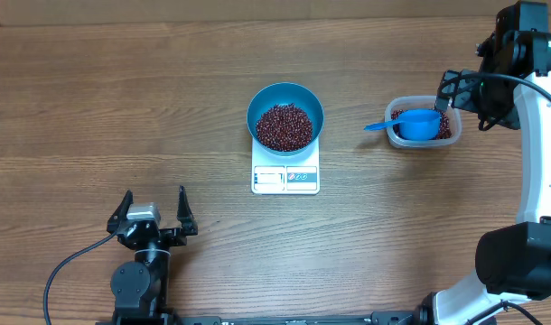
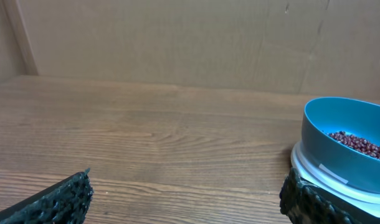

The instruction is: Scoop item into bowl and weigh 150g on scale

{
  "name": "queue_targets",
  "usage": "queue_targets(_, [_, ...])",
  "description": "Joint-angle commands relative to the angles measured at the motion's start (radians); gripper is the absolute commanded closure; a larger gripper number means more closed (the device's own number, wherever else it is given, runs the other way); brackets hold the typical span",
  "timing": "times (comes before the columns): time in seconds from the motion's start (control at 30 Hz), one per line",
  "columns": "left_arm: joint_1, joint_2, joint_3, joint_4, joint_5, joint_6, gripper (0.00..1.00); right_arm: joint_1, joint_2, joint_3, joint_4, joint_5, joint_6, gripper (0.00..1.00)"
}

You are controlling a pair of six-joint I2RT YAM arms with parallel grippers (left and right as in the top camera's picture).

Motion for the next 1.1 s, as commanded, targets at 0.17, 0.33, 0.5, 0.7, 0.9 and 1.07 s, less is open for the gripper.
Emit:
queue_targets(0.17, [0.01, -0.012, -0.004, -0.005, 0.029, 0.069, 0.0, 0.004, -0.019, 0.025, 0.005, -0.005, 0.006, 0.0])
queue_targets(0.33, [0.01, -0.012, -0.004, -0.005, 0.031, 0.068, 0.0, 0.004, -0.019, 0.025, 0.005, -0.005, 0.006, 0.0])
queue_targets(0.5, [0.01, -0.012, -0.004, -0.002, 0.031, 0.068, 0.01, 0.004, -0.019, 0.025, 0.005, -0.005, 0.006, 0.0])
queue_targets(0.7, [0.01, -0.01, -0.004, -0.002, 0.031, 0.068, 0.0, 0.004, -0.019, 0.025, 0.005, -0.005, 0.006, 0.0])
queue_targets(0.9, [0.01, -0.01, -0.004, -0.002, 0.031, 0.068, 0.0, 0.004, -0.019, 0.025, 0.005, -0.005, 0.006, 0.0])
queue_targets(1.07, [0.01, -0.01, -0.004, -0.002, 0.031, 0.068, 0.01, 0.004, -0.019, 0.025, 0.005, -0.005, 0.006, 0.0])
